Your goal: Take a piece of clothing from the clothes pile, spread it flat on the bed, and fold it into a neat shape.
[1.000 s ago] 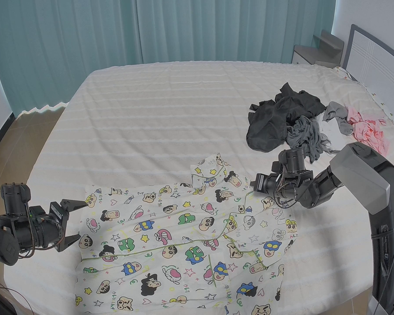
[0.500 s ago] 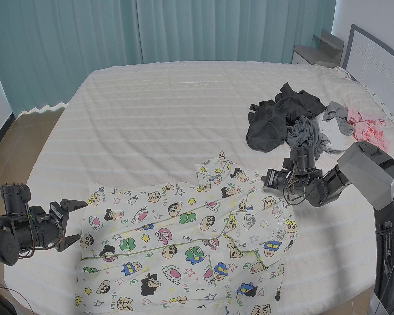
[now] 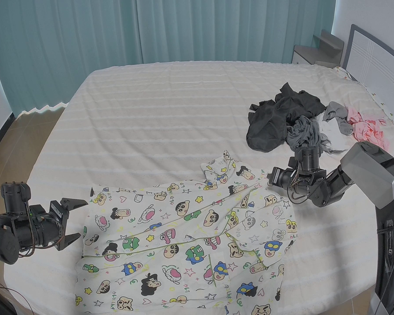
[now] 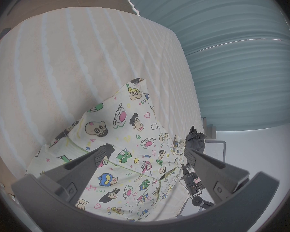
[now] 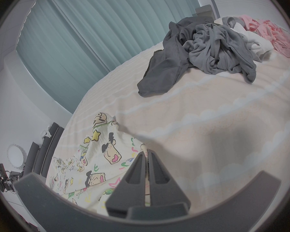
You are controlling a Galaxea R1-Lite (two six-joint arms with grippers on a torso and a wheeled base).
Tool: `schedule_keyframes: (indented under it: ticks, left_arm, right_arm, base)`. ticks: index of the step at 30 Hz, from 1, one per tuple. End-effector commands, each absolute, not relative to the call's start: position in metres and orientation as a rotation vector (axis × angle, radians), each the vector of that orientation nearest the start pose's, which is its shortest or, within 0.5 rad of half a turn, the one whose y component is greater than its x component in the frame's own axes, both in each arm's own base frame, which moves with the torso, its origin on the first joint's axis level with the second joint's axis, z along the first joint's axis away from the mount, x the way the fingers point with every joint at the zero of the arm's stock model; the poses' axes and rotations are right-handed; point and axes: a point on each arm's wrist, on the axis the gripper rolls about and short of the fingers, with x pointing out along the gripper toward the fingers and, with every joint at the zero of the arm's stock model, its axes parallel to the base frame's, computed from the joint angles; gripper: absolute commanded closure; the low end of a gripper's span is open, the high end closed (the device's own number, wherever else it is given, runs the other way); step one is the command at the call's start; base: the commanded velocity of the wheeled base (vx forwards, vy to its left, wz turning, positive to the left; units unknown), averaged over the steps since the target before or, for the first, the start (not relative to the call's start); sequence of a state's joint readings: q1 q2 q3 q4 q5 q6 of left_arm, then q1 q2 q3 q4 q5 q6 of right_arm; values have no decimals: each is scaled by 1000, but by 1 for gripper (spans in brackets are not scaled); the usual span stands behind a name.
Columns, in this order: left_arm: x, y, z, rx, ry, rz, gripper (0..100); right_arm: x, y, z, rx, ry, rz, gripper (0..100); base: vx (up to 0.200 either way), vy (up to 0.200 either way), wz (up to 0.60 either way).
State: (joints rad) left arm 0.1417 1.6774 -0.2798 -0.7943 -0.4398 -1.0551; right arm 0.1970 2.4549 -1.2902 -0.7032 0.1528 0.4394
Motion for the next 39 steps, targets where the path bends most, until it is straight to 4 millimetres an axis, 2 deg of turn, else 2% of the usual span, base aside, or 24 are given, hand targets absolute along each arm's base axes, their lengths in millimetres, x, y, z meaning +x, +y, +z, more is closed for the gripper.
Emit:
schedule_keyframes:
  ticks: [1,4,5,6,7,8,9,12,13,14,17,20,21,32,39]
  left_arm:
    - [227,23,84,-1185,671,44,0]
    - [250,27,83,-1168,647,45,0]
    - [269,30,83,-1155,612,57,0]
    - [273,31,82,-1152,608,64,0]
    - [295,37,82,-1131,573,78,0]
    - [300,39,82,-1122,565,76,0]
    - [318,47,79,-1076,553,73,0]
    - [344,56,72,-979,606,81,0]
    - [344,56,72,-979,606,81,0]
    - [356,60,73,-940,676,99,0]
    - [374,65,70,-888,743,96,0]
    - [374,65,70,-888,743,96,0]
    - [378,64,66,-812,753,38,0]
    - [404,61,50,-805,764,-6,0]
    - [412,53,44,-795,773,-27,0]
  right_arm:
    - [452,92,14,418,528,219,100]
    - [451,92,12,416,532,198,100]
    - [449,94,13,419,534,198,100]
    - [449,94,12,420,535,197,100]
    - [447,96,13,425,542,197,100]
    - [446,96,12,427,543,196,100]
    - [445,97,13,431,534,199,100]
    - [442,97,12,436,508,202,100]
    - [442,97,12,436,508,202,100]
    - [439,98,9,434,500,198,100]
    - [437,98,10,434,489,198,100]
    - [437,98,10,434,489,198,100]
    - [437,98,10,434,489,198,100]
    - [435,105,12,432,486,214,100]
    - [435,105,12,434,487,213,100]
  base:
    - [0,0,0]
    - [0,0,0]
    - [0,0,0]
    - [0,0,0]
    - [0,0,0]
    - [0,0,0]
    - [0,0,0]
    - [0,0,0]
    - [0,0,0]
    - [0,0,0]
    - [0,0,0]
    - [0,0,0]
    - [0,0,0]
    - [0,0,0]
    - [0,0,0]
